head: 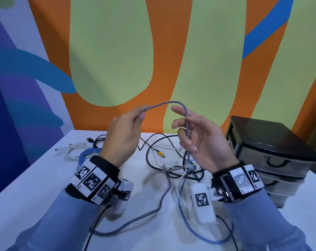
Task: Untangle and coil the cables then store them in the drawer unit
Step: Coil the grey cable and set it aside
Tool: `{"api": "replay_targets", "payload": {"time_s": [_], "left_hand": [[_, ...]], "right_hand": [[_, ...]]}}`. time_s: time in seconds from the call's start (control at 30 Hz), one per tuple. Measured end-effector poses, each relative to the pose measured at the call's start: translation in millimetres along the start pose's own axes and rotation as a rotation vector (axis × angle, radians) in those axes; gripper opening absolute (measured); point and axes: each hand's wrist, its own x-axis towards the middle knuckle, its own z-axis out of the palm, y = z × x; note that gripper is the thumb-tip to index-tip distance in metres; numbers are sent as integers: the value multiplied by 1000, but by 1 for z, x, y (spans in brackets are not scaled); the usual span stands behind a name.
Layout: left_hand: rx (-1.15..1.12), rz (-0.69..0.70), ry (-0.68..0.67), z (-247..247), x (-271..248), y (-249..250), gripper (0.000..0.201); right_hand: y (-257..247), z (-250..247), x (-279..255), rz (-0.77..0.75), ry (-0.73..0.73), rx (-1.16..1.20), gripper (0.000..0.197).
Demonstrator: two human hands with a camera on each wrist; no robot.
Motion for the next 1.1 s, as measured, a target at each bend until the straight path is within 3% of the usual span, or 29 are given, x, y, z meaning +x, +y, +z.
{"api": "replay_targets", "payload": {"time_s": [0.07,0.2,0.4,0.5,0.63,0.8,0.93,1.03,1.1], "left_hand": [[54,46,43,-6,-2,5,32],[201,116,2,-6,-10,13,33],[452,75,-256,6,-26,29,48],[511,152,-403,9,-37,36,20],[349,299,-574,6,-47,51,25],[190,321,-459,-25,-34,56,25],[-19,299,-275,-50,-23,50,25],[-173,263,-193,-58,-19,41,28],[-253,254,-156,-62,-16,35,28]], "right_hand": [[-1,1,0,19,-6,19,42],[-3,9,1,-53,57,-15,38],[1,25,14,-244,91,8,36],[8,27,26,-325,104,-1,36],[20,25,33,-348,154,-267,25],[23,19,23,-186,146,-545,26],[28,22,19,-74,18,-577,27],[25,31,13,-3,-54,-580,36],[20,32,10,6,-89,-586,31]]}}
